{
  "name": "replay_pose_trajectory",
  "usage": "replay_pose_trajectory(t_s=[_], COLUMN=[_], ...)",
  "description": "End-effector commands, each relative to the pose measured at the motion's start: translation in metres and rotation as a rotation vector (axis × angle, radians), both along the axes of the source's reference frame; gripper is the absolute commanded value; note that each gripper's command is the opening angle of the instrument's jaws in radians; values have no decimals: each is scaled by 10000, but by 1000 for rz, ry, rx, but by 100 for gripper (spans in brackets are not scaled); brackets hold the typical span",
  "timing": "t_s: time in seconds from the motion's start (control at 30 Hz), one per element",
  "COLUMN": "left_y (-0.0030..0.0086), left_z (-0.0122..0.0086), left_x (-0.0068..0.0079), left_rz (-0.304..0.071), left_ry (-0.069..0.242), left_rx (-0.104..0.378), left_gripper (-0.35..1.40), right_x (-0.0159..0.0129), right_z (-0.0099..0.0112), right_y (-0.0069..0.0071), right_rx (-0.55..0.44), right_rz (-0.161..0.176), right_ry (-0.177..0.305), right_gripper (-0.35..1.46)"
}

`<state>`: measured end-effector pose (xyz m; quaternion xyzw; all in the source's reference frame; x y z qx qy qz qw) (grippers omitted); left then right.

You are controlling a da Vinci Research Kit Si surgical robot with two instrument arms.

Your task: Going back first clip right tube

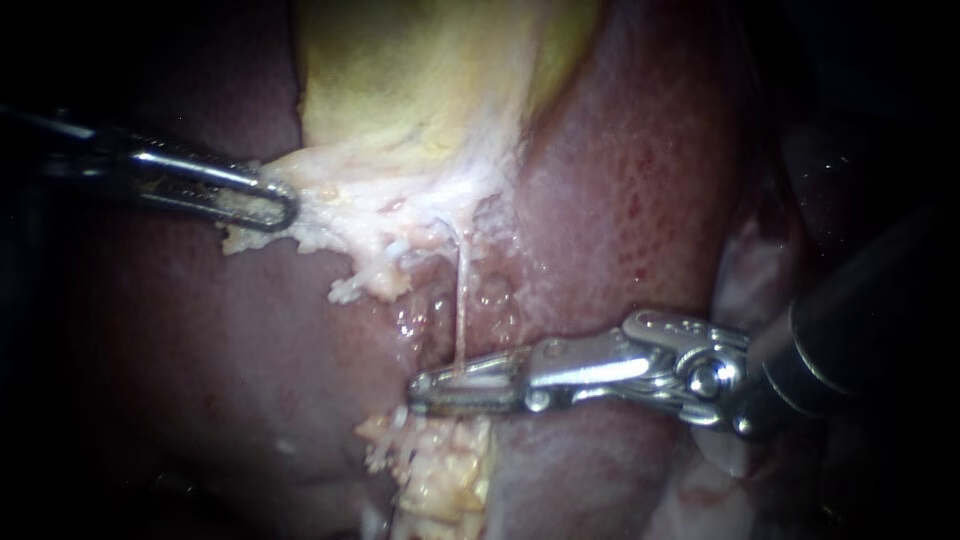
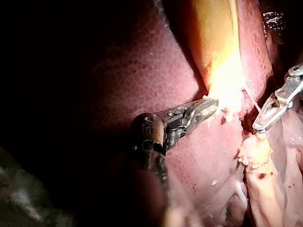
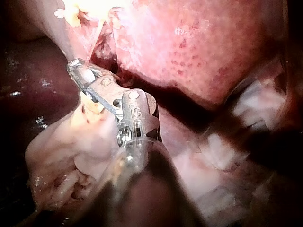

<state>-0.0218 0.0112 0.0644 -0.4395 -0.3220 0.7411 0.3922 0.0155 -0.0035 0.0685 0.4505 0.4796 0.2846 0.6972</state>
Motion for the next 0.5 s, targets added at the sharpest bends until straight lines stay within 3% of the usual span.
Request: replay_pose_trajectory(t_s=[0.03,0.07,0.13,0.23,0.5], left_y=[0,0,0,0,0], left_z=[0,0,0,0,0], left_x=[0,0,0,0,0], left_rz=[0,0,0,0,0], left_ry=[0,0,0,0,0], left_rx=[-1,-1,0,0,0], left_gripper=[-35,-35,-35,-35,-35], right_x=[0,0,3,10,13], right_z=[1,1,2,5,26], right_y=[0,1,0,2,12], right_rx=[-1,-1,-8,-84,-231], right_rz=[1,1,27,71,82], right_ry=[-1,-1,-10,-11,8], right_gripper=[-35,-35,1,37,49])
